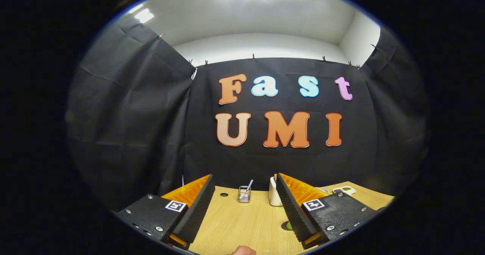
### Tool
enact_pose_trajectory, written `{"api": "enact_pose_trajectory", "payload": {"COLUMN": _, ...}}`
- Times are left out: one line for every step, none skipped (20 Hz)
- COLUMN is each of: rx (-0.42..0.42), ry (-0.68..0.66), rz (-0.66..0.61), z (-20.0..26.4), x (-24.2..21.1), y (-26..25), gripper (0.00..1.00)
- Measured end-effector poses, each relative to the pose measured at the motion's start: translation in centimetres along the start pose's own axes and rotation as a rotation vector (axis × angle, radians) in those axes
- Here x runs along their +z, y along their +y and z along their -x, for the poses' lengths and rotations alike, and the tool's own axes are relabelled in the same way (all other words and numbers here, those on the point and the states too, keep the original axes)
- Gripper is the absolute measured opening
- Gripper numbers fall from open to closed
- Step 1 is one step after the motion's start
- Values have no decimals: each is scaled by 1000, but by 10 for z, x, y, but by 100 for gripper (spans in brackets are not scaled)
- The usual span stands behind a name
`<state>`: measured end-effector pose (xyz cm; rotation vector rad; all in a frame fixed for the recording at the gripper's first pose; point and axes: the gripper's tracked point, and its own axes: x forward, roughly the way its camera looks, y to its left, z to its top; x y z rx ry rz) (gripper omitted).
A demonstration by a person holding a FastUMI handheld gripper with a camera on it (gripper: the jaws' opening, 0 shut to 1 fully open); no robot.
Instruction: Take the bottle from table, then pour the juice into the cup, finally place the bottle on the coaster
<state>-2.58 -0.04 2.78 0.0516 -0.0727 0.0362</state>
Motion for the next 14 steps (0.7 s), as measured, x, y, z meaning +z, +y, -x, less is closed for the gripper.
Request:
{"api": "enact_pose_trajectory", "payload": {"rx": 2, "ry": 1, "rz": -7, "z": 3, "x": -1, "y": 0, "gripper": 96}}
{"api": "enact_pose_trajectory", "payload": {"rx": 3, "ry": -3, "rz": -17, "z": 3, "x": -1, "y": 1, "gripper": 96}}
{"api": "enact_pose_trajectory", "payload": {"rx": 6, "ry": -2, "rz": -23, "z": 3, "x": -1, "y": 1, "gripper": 96}}
{"api": "enact_pose_trajectory", "payload": {"rx": 6, "ry": -4, "rz": -27, "z": 6, "x": 0, "y": 2, "gripper": 96}}
{"api": "enact_pose_trajectory", "payload": {"rx": 9, "ry": -7, "rz": -27, "z": 6, "x": 0, "y": 3, "gripper": 96}}
{"api": "enact_pose_trajectory", "payload": {"rx": 14, "ry": -7, "rz": -26, "z": 6, "x": 0, "y": 5, "gripper": 96}}
{"api": "enact_pose_trajectory", "payload": {"rx": 17, "ry": -7, "rz": -24, "z": 5, "x": -1, "y": 7, "gripper": 96}}
{"api": "enact_pose_trajectory", "payload": {"rx": 16, "ry": -1, "rz": -18, "z": 5, "x": -4, "y": 6, "gripper": 96}}
{"api": "enact_pose_trajectory", "payload": {"rx": 13, "ry": 4, "rz": -13, "z": 7, "x": -5, "y": 6, "gripper": 96}}
{"api": "enact_pose_trajectory", "payload": {"rx": 11, "ry": 3, "rz": -8, "z": 2, "x": -8, "y": 6, "gripper": 96}}
{"api": "enact_pose_trajectory", "payload": {"rx": 12, "ry": 2, "rz": -4, "z": 2, "x": -8, "y": 7, "gripper": 96}}
{"api": "enact_pose_trajectory", "payload": {"rx": 11, "ry": 2, "rz": -3, "z": 1, "x": -9, "y": 9, "gripper": 96}}
{"api": "enact_pose_trajectory", "payload": {"rx": 12, "ry": 2, "rz": -1, "z": 2, "x": -10, "y": 9, "gripper": 96}}
{"api": "enact_pose_trajectory", "payload": {"rx": 10, "ry": 0, "rz": -4, "z": 2, "x": -10, "y": 9, "gripper": 96}}
